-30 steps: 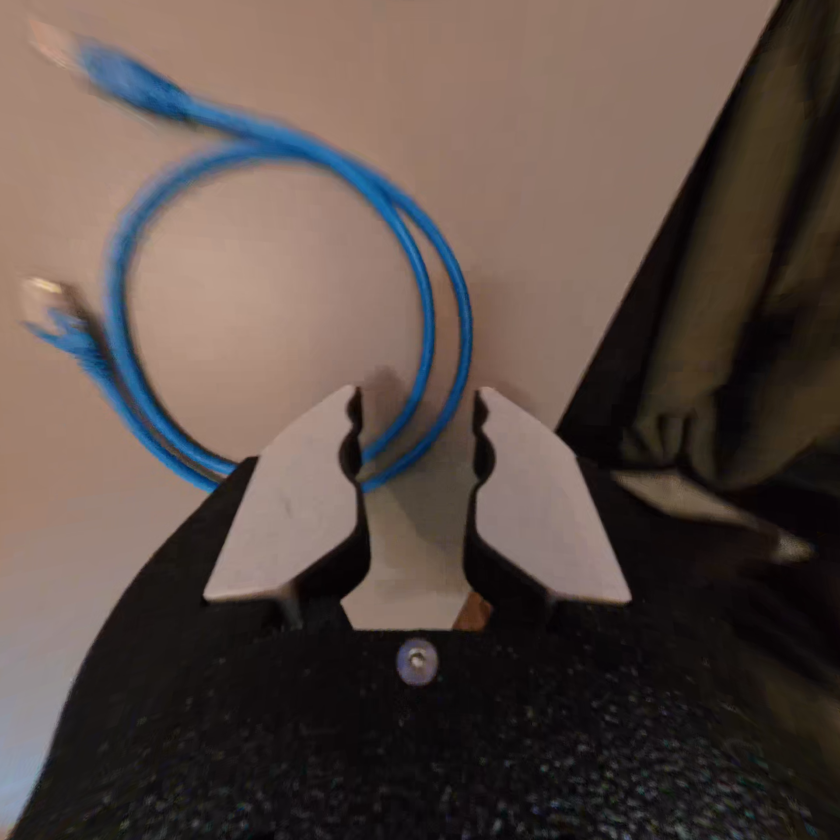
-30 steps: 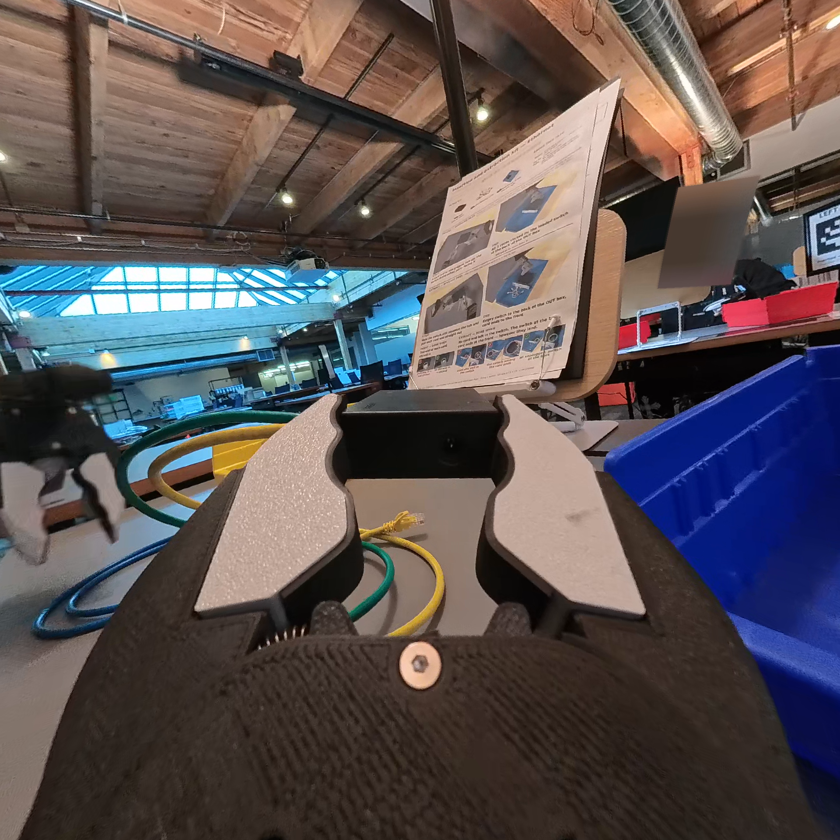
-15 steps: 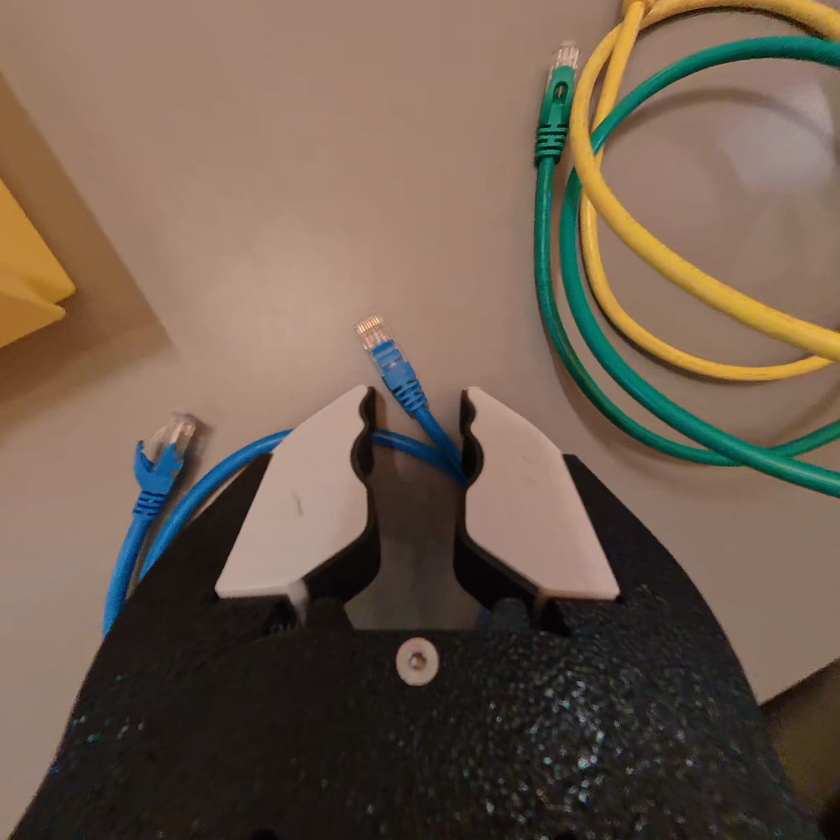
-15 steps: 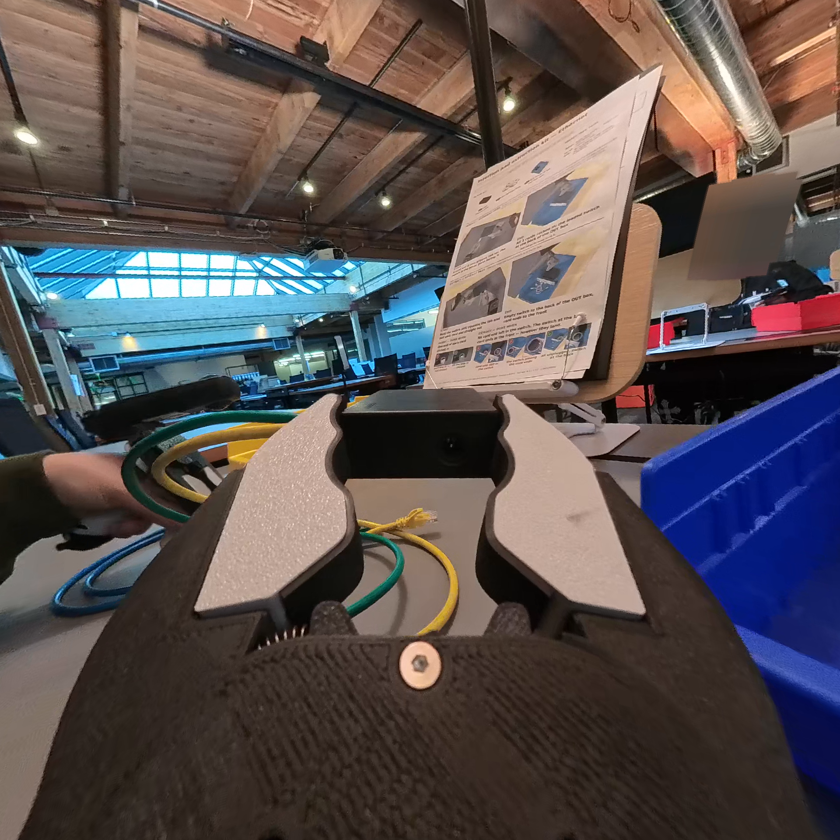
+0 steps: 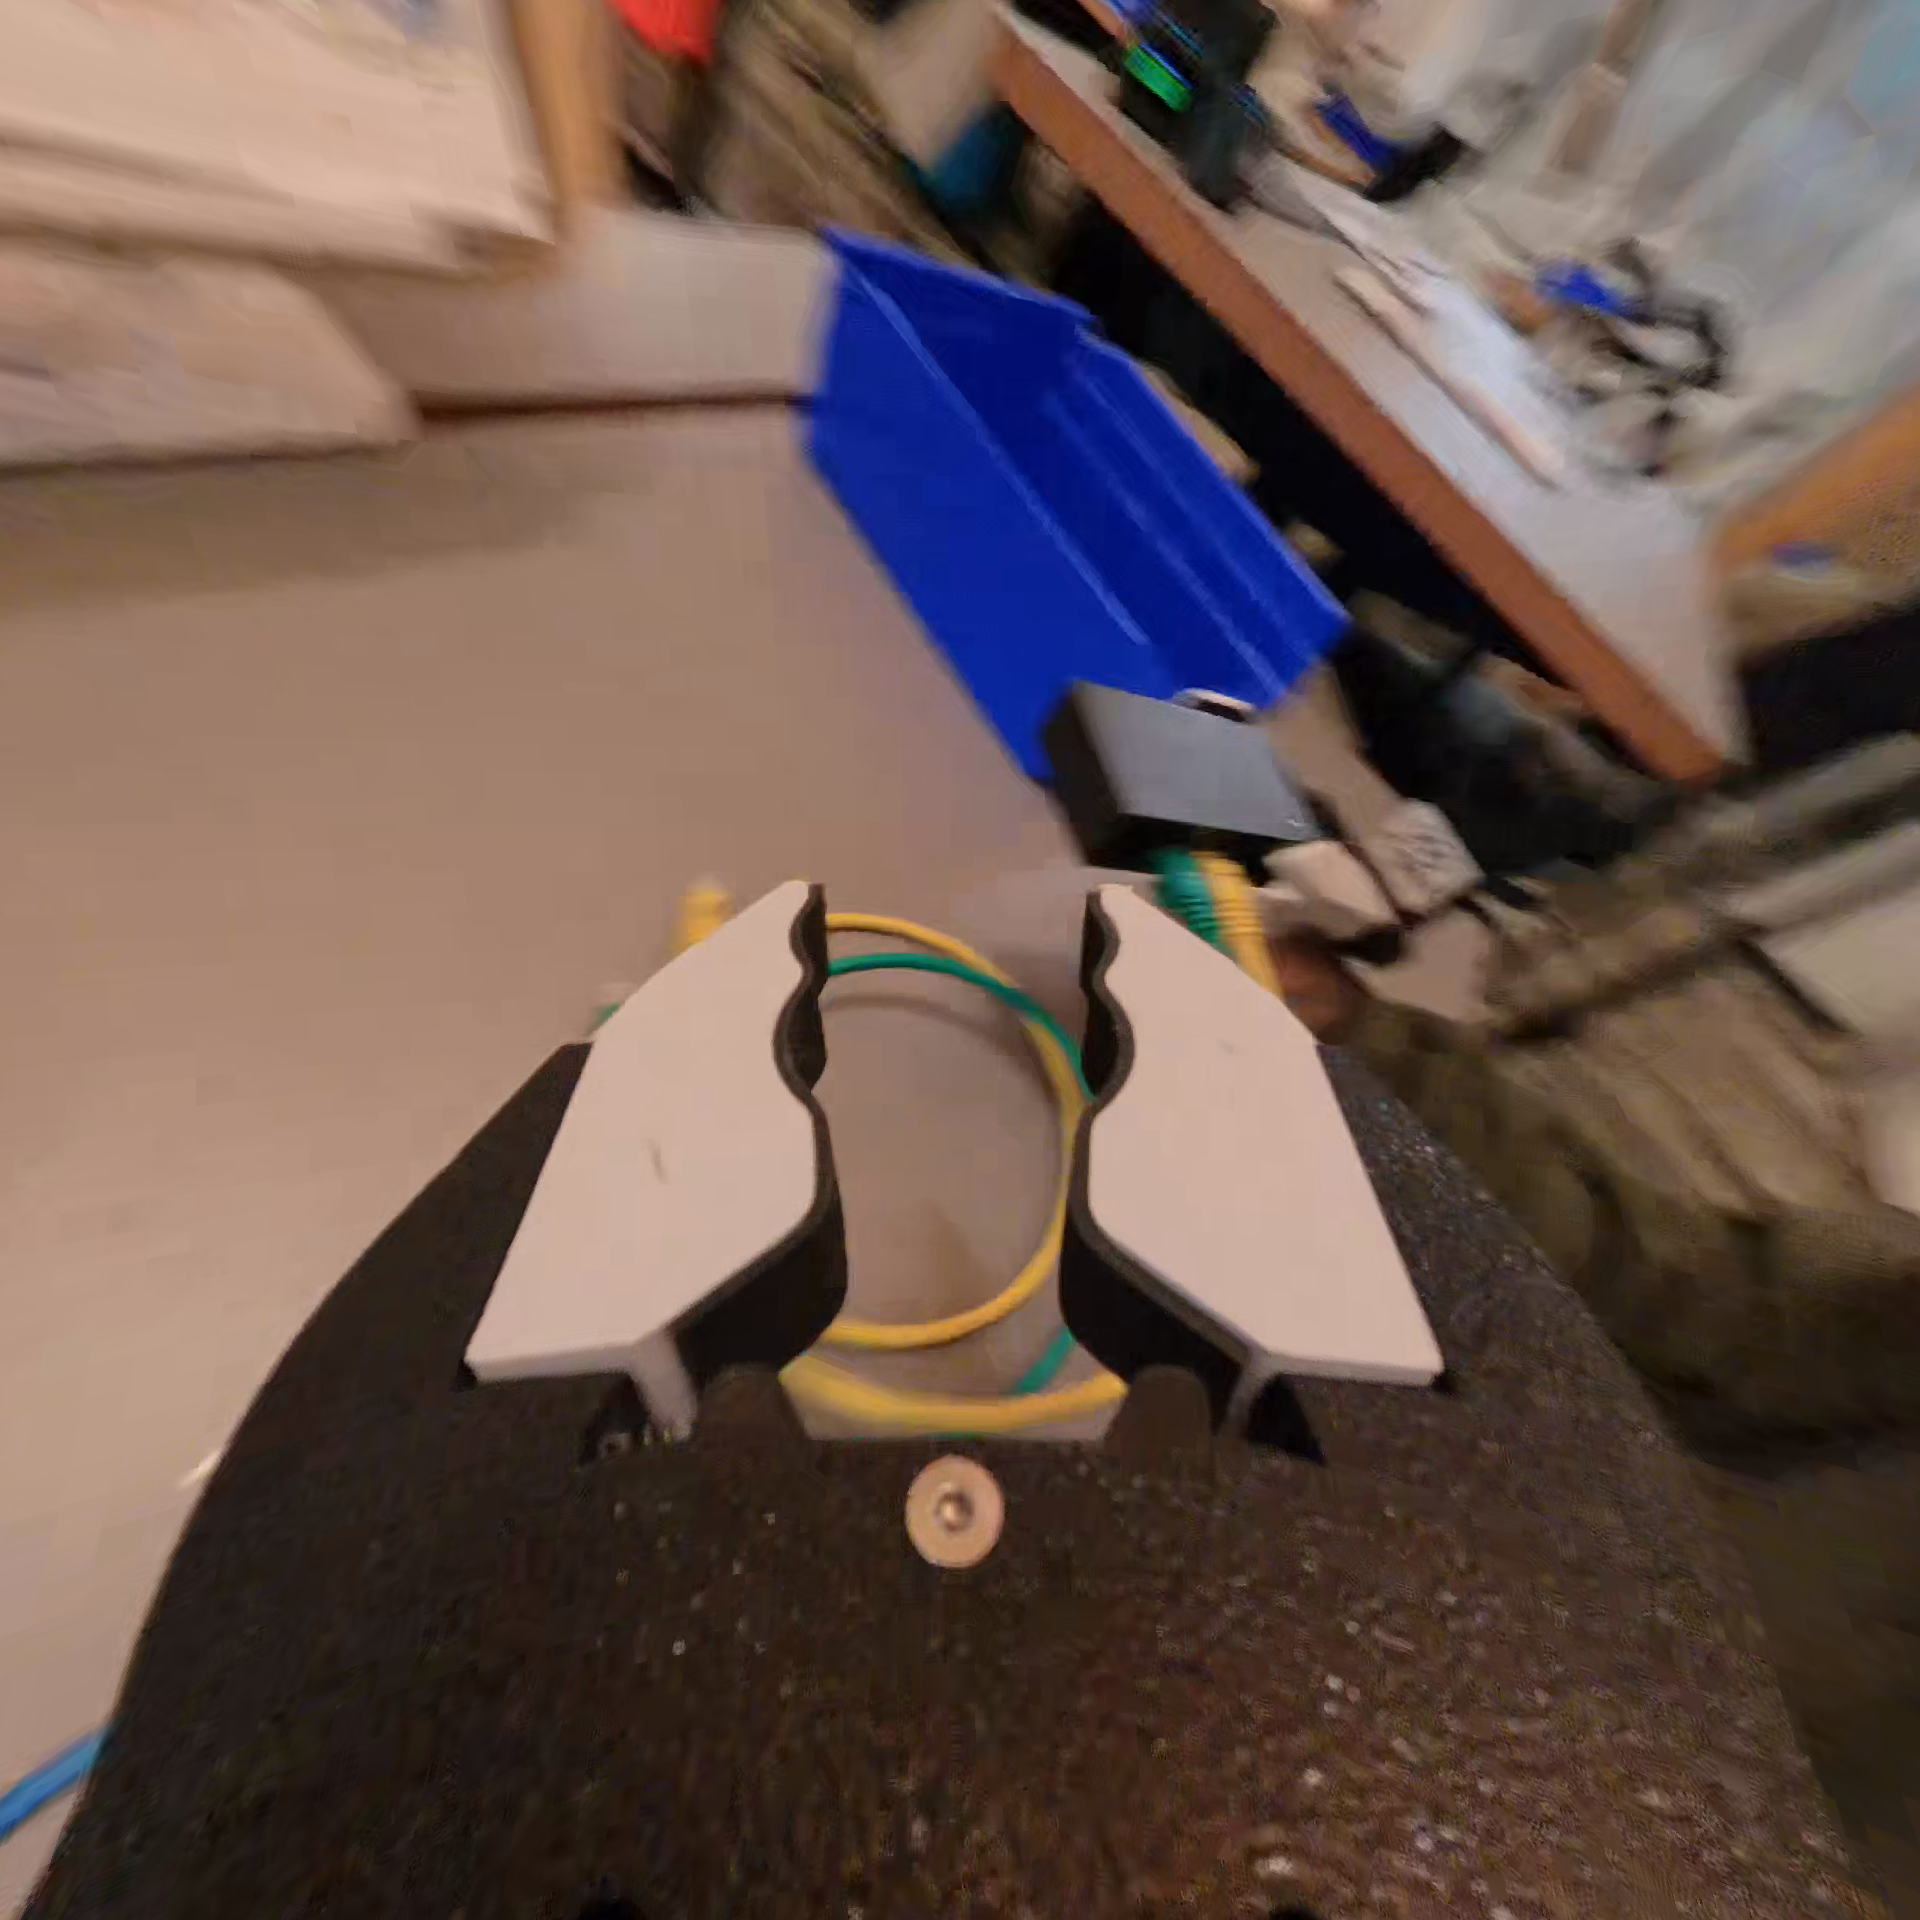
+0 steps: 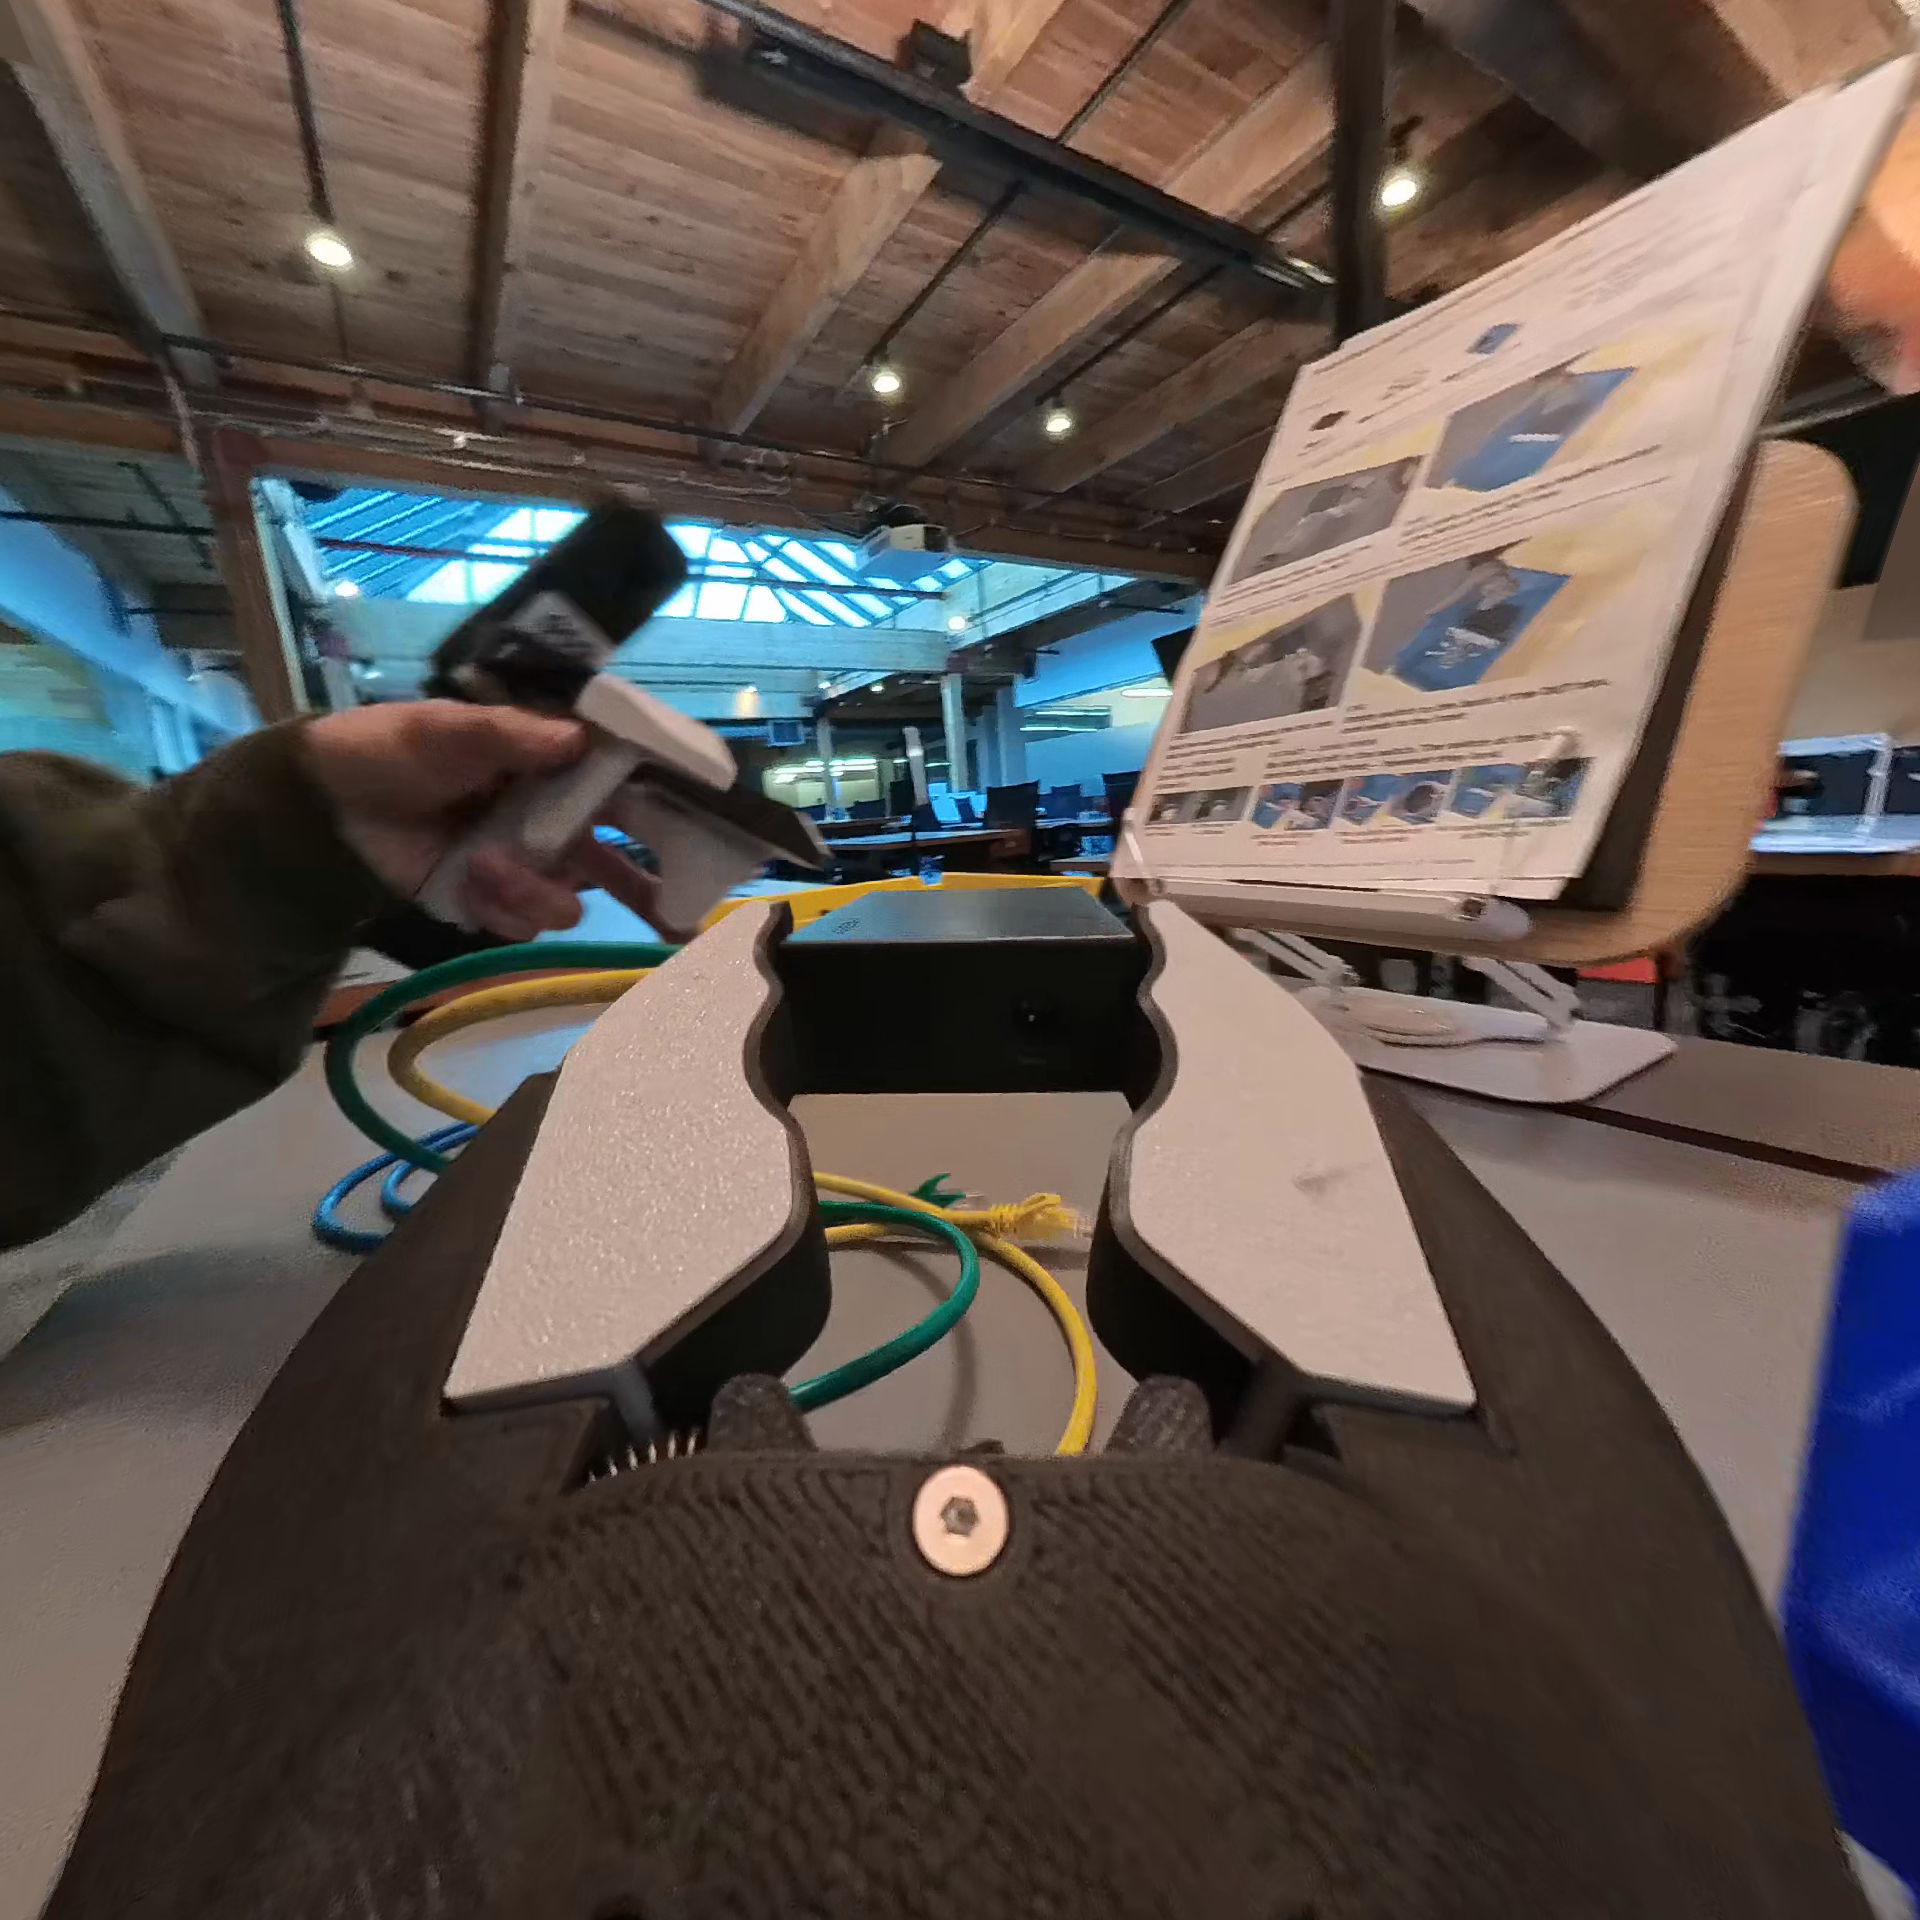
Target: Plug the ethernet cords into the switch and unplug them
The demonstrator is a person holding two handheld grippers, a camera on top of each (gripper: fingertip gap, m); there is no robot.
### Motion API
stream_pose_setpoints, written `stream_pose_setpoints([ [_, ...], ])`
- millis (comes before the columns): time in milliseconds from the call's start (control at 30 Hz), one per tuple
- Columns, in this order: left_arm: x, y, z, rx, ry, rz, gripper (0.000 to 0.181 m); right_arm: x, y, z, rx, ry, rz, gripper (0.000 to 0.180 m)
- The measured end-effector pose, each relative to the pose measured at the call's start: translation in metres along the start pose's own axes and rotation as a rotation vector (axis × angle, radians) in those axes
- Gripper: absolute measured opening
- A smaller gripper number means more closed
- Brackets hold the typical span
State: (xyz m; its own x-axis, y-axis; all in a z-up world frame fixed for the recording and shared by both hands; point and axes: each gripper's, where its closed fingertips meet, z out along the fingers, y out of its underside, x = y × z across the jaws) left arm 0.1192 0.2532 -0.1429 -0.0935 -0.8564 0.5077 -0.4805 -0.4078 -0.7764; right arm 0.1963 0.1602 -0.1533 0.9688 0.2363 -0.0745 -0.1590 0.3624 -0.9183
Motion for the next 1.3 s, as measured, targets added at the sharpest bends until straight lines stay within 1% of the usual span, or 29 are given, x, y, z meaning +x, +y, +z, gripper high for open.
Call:
stream_pose_setpoints([
  [33,0.008,0.005,0.015,-0.056,0.096,-0.045,0.051,-0.007,0.002,0.003,-0.006,-0.029,-0.004,0.061],
  [67,0.012,0.009,0.028,-0.099,0.17,-0.093,0.051,-0.012,0.003,0.005,-0.011,-0.049,-0.012,0.061],
  [133,0.011,0.022,0.051,-0.187,0.26,-0.187,0.058,-0.022,0.004,0.007,-0.011,-0.092,-0.023,0.061],
  [200,0.019,0.033,0.065,-0.244,0.372,-0.271,0.07,-0.027,0.003,0.008,-0.001,-0.11,-0.029,0.061],
  [233,0.026,0.036,0.069,-0.251,0.44,-0.303,0.071,-0.028,0.003,0.008,0.002,-0.122,-0.027,0.061],
  [333,0.051,0.037,0.07,-0.251,0.63,-0.365,0.066,-0.03,0.007,0.01,-0.025,-0.132,-0.036,0.062],
  [367,0.058,0.035,0.068,-0.248,0.676,-0.383,0.057,-0.031,0.008,0.01,-0.031,-0.139,-0.041,0.061],
  [400,0.057,0.035,0.07,-0.247,0.668,-0.4,0.052,-0.031,0.006,0.011,-0.017,-0.137,-0.037,0.061],
  [433,0.053,0.035,0.073,-0.249,0.64,-0.413,0.037,-0.03,0.007,0.012,-0.026,-0.128,-0.03,0.061],
  [633,0.044,0.033,0.072,-0.263,0.531,-0.45,0.031,-0.029,0.022,0.016,-0.149,-0.093,-0.109,0.062],
  [933,0.04,0.033,0.07,-0.278,0.498,-0.487,0.029,-0.03,0.03,0.02,-0.207,-0.06,-0.149,0.064],
  [1167,0.035,0.031,0.067,-0.279,0.436,-0.464,0.029,-0.029,0.042,0.023,-0.293,-0.027,-0.242,0.064],
  [1300,0.032,0.032,0.067,-0.271,0.447,-0.488,0.029,-0.029,0.044,0.024,-0.303,-0.022,-0.249,0.065],
])
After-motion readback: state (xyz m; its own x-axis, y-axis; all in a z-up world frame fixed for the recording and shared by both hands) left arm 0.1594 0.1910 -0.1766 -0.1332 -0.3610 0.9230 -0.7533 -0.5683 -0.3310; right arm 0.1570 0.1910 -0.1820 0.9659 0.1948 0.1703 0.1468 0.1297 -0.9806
